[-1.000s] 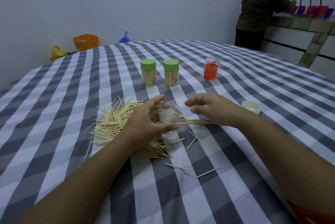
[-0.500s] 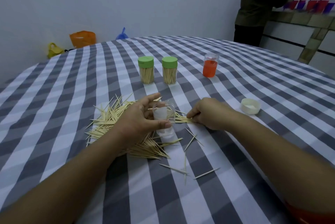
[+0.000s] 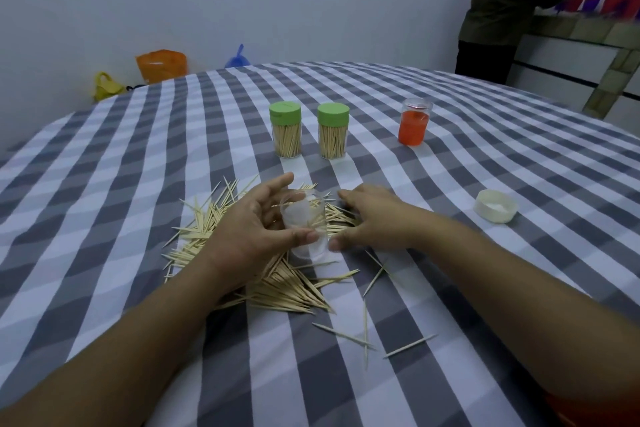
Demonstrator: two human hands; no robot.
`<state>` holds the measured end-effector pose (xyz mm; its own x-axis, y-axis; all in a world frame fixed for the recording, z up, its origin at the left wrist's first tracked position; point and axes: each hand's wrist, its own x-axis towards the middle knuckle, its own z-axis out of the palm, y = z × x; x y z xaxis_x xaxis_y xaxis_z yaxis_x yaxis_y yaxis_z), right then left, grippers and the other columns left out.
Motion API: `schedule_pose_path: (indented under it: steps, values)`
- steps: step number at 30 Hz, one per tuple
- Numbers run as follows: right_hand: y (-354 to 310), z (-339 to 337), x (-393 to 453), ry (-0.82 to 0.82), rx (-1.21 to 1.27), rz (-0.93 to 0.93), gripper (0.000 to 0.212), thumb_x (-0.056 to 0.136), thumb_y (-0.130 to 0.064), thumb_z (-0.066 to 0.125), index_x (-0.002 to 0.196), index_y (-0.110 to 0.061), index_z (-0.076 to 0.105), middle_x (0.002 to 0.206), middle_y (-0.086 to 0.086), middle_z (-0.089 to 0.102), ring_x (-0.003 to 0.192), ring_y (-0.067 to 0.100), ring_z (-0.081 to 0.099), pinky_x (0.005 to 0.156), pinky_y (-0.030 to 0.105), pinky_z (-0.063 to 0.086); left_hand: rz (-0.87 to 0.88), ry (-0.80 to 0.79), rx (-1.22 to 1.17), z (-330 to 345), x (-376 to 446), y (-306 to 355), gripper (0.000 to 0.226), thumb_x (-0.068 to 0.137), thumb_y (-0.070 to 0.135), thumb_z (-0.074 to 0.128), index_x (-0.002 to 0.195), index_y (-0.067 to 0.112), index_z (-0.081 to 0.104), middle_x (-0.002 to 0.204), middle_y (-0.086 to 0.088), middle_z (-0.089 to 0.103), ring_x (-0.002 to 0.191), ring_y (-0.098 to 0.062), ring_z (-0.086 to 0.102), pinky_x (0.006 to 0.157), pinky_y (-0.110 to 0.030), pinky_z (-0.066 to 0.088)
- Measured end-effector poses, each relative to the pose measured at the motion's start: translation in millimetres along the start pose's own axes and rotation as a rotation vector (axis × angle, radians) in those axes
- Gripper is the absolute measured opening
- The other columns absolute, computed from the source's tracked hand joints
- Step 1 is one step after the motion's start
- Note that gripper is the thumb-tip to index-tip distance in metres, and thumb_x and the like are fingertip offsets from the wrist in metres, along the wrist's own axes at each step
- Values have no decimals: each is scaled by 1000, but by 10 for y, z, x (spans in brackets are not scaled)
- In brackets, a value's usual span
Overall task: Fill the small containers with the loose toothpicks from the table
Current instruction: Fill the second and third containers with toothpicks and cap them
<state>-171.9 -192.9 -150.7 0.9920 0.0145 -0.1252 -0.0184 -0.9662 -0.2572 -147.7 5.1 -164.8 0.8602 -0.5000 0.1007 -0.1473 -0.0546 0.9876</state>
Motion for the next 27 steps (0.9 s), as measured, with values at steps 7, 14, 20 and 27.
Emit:
schedule_pose_path:
  steps: [7, 14, 20, 27]
  values:
    - [-37, 111, 78, 102, -156, -46, 22, 97, -25, 46, 108, -16, 63, 106, 5, 47, 104, 22, 47, 83, 32, 43, 19, 11, -3, -13, 11, -16, 89, 49, 5, 77, 130, 22, 44, 116, 4, 63, 102, -1, 65, 79, -16, 53]
    - [-133, 67, -65, 114, -401, 13, 22, 93, -10, 52, 114, -10, 59, 107, 8, 52, 84, 19, 43, 70, 26, 39, 21, 13, 47, -7, -2, -19, 97, 49, 9, 79, 138, 18, 41, 119, 5, 62, 107, -2, 63, 90, -21, 52]
    - [-44, 8, -41, 130, -235, 135, 17, 93, -16, 52, 105, -11, 63, 76, 0, 45, 71, 16, 46, 54, 23, 32, 46, 11, 74, 76, -25, -10, 89, 62, -9, 77, 139, 11, 39, 114, 10, 60, 100, 8, 62, 82, -11, 50]
    - [-51, -197, -169, 275, 723, 130, 17, 98, -14, 48, 89, -14, 62, 89, 7, 65, 84, 20, 59, 81, 36, 51, 49, 20, 90, 99, -10, -36, 79, 63, -8, 79, 134, 9, 47, 112, 7, 64, 98, 4, 64, 79, -11, 50]
